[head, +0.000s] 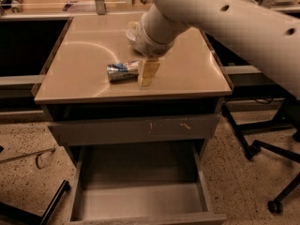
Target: Pick redbull can from middle drawer and place on counter
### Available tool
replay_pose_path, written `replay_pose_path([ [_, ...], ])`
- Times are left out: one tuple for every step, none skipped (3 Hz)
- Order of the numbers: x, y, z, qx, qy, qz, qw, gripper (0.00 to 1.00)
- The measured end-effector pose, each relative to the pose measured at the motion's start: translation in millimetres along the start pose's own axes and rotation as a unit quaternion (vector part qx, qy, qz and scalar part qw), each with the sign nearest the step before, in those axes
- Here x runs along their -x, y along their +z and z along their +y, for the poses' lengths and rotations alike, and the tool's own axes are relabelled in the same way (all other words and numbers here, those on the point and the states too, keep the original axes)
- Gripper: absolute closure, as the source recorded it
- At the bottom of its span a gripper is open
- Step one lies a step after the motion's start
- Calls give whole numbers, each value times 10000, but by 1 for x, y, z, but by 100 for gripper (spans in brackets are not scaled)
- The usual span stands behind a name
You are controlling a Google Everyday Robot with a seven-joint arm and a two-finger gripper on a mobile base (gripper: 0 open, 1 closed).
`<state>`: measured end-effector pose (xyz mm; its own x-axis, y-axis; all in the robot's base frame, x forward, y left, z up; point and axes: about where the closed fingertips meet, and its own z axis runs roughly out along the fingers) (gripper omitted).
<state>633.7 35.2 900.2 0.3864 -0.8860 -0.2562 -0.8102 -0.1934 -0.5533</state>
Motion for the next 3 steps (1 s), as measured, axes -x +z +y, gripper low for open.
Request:
replay_pose_path([
  [14, -87, 2, -470, 22, 780, 9958, 0],
  [28, -181, 5, -1106, 77, 1367, 9844, 0],
  [41, -203, 4, -1298, 2, 1379, 9819, 0],
])
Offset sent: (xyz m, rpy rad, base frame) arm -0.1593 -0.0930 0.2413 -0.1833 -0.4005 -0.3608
